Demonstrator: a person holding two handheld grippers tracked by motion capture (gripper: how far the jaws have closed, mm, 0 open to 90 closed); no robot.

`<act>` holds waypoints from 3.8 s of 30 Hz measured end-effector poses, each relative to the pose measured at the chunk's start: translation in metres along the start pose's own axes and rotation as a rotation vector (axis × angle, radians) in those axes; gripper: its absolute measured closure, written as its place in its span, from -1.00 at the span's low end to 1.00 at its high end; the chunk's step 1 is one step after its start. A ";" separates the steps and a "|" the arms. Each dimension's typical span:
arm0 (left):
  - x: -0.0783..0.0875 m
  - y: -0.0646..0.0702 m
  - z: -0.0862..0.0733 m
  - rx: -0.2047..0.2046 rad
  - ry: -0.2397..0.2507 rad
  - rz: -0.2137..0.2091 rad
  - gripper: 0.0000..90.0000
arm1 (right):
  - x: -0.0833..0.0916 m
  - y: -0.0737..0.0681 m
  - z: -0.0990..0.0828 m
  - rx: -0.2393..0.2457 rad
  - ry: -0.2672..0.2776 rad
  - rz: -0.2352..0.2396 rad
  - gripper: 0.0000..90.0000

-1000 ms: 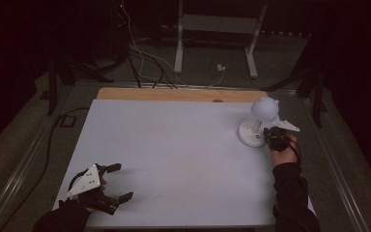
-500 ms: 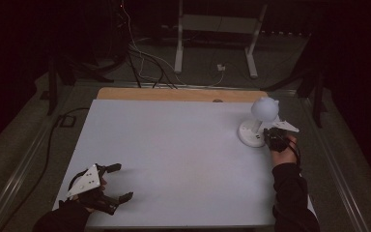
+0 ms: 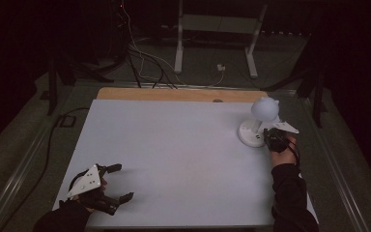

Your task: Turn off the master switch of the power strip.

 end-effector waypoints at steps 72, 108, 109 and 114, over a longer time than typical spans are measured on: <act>0.002 0.000 0.001 -0.002 0.006 0.004 -1.00 | 0.034 0.021 0.011 -0.106 0.089 0.190 -0.72; 0.002 0.000 0.001 -0.004 0.009 0.002 -1.00 | 0.110 -0.028 0.011 0.070 -0.007 0.525 -0.97; 0.002 0.000 0.001 -0.005 0.008 0.002 -1.00 | 0.110 -0.028 0.011 0.070 -0.007 0.525 -0.97; 0.002 0.000 0.001 -0.004 0.007 0.000 -1.00 | 0.114 -0.035 0.005 0.086 -0.016 0.542 -0.93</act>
Point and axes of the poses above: each handheld gripper's, and its own axes: x roughly backward along the jaws, z roughly out of its top, y roughly to its right, the point moved 2 cm from there along -x, roughly forward along the jaws, and after that the axes turned 8 degrees about -z, right-handed, at the moved point
